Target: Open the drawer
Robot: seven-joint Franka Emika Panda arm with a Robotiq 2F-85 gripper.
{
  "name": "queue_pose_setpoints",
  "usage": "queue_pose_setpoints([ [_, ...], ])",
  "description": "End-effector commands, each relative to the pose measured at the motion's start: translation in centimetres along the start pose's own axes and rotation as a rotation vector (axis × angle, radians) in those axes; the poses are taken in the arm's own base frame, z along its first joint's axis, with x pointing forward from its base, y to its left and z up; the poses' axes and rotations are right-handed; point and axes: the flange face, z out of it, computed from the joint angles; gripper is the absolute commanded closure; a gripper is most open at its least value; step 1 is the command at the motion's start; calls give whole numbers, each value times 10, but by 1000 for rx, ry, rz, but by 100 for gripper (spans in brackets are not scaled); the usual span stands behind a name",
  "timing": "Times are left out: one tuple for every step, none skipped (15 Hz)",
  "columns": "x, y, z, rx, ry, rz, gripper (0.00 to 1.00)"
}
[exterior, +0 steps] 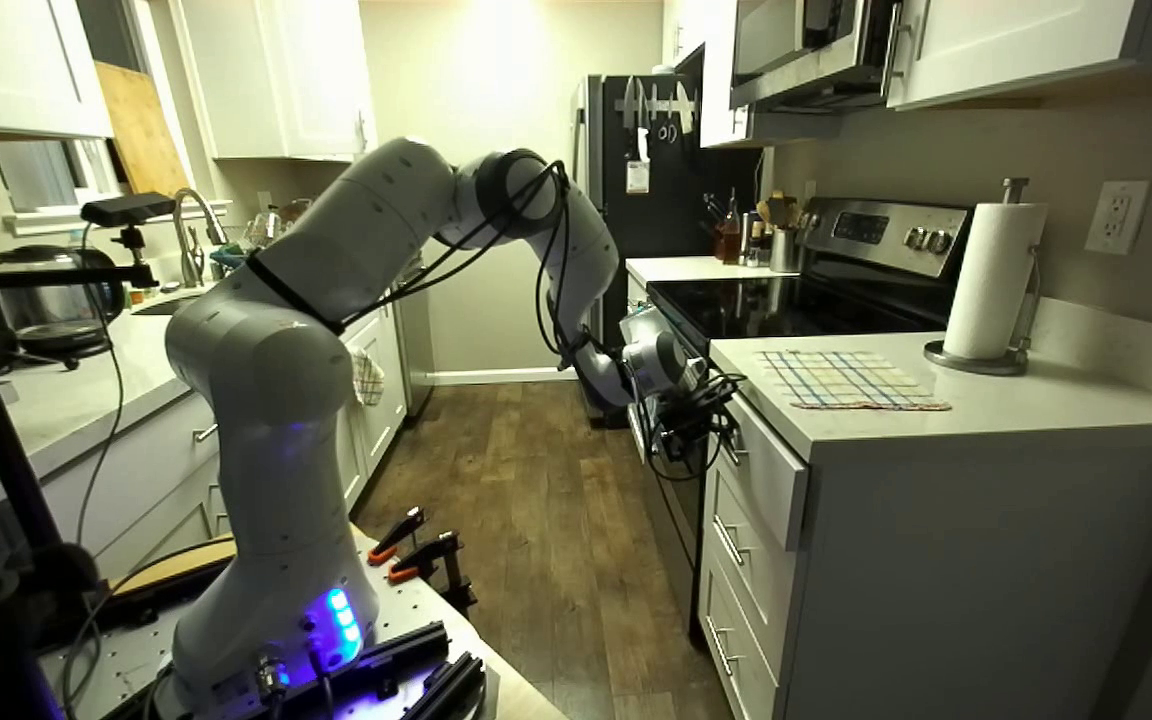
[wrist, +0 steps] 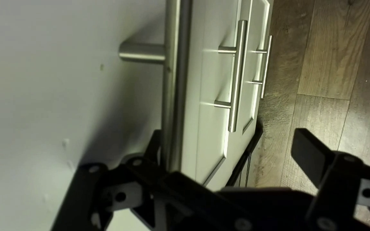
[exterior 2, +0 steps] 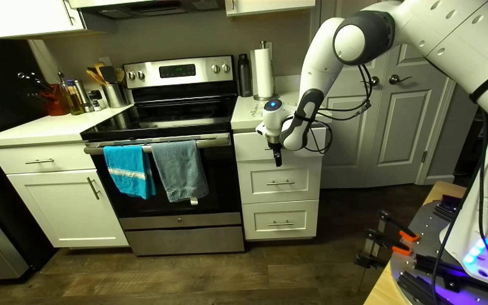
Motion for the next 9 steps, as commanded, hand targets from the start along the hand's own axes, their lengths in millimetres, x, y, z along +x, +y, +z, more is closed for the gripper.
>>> queue_pose_setpoints([
  [24, -71, -4, 105, 52, -96, 0],
  [23, -71, -4, 106, 51, -97, 0],
  [23, -71, -4, 105, 51, -100, 0],
  [23, -71, -4, 105, 50, -102, 0],
  [23, -72, -3, 104, 47, -104, 0],
  [23, -72, -4, 103, 47, -107, 0],
  [23, -72, -3, 102, 47, -109, 0],
  [22, -72, -3, 101, 47, -110, 0],
  [21, -72, -2, 101, 44, -113, 0],
])
